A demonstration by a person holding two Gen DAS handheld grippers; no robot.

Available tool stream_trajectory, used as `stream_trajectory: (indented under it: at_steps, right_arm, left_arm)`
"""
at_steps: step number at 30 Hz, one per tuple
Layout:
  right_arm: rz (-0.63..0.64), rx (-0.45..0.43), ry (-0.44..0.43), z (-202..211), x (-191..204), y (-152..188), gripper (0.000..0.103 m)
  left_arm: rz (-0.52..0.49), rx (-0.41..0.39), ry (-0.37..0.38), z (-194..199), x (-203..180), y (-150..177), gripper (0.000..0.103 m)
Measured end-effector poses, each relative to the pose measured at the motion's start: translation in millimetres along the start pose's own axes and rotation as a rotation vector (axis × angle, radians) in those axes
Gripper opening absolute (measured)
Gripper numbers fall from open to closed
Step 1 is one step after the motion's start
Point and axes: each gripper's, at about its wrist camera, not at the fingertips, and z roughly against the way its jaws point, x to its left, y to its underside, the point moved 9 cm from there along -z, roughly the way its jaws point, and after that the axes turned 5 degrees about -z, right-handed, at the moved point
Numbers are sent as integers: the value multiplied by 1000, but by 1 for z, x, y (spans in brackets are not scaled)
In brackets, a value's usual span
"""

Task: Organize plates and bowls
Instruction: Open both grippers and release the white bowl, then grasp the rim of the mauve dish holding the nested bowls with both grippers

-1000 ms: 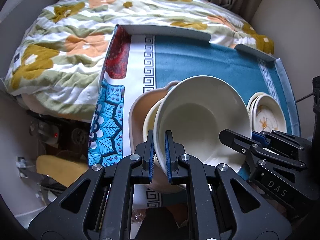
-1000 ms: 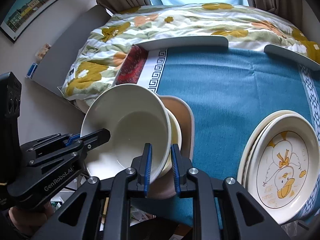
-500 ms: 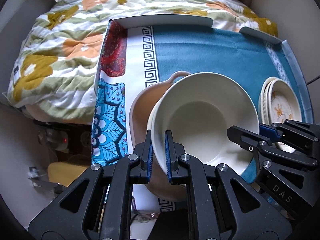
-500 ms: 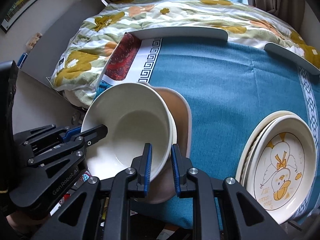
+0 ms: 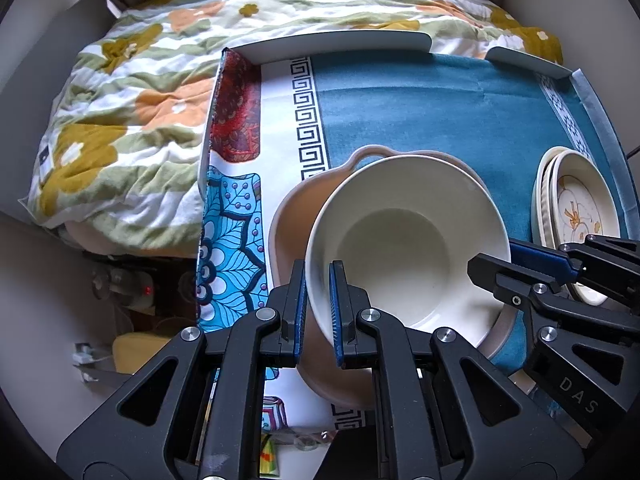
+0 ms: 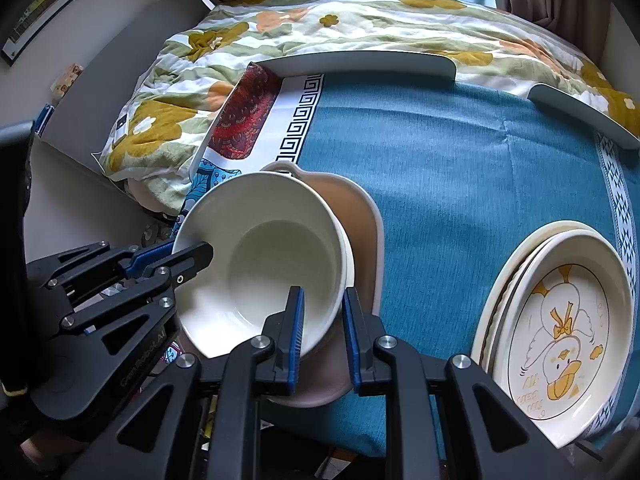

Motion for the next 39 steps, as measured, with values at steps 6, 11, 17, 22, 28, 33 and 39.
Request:
stream_trajectory:
  at_steps: [6, 11, 17, 22, 28, 33, 39]
  right_arm:
    - [-15, -4, -7, 1, -1, 0, 18]
    - [-28, -23, -18, 4, -2, 0, 18]
    - [-35, -59, -29, 22, -9, -3, 18]
    - [-28, -99, -71, 58, -15, -1, 18]
    - [55, -120, -68, 91, -24, 9, 88]
    - [151, -16, 47, 71, -42, 26, 95]
    - [212, 72, 123, 41, -42, 32, 95]
  left_arm:
    - [-8, -4, -2, -2, 0, 0, 8]
    - [2, -15, 3, 1, 0, -1, 8]
    - [40, -45, 6, 18, 1, 0, 8]
    - [117, -123, 11, 63, 12, 2, 16]
    - [158, -208, -50, 107, 29, 22, 103]
    - [130, -91, -62, 83, 40, 48, 103]
    - [61, 14, -15, 41, 43, 62, 102]
